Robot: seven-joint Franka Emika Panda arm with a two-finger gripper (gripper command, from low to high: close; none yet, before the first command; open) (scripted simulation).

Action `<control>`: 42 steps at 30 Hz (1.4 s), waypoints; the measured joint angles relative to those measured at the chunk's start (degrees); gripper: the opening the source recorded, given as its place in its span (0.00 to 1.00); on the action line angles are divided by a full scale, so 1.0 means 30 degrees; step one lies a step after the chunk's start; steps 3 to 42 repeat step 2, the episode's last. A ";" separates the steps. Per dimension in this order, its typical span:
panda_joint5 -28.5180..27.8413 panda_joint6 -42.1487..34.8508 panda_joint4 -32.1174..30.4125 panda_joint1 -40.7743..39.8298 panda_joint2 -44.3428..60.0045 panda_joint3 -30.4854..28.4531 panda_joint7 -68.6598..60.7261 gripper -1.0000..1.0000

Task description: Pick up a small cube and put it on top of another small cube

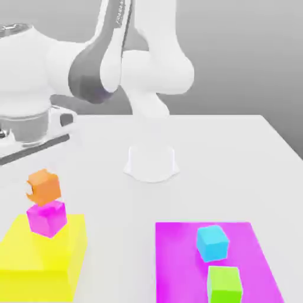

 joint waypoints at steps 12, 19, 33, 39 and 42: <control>0.0000 0.0000 0.0000 0.0000 0.0000 0.0000 0.0000 1.00; 0.0000 0.0000 0.0000 0.0000 0.0000 0.0000 0.0000 1.00; 0.0000 0.0000 0.0000 0.0000 0.0000 0.0000 0.0000 1.00; 0.0000 0.0000 0.0000 0.0000 0.0000 0.0000 0.0000 1.00; 0.0000 0.0000 0.0000 0.0000 0.0000 0.0000 0.0000 1.00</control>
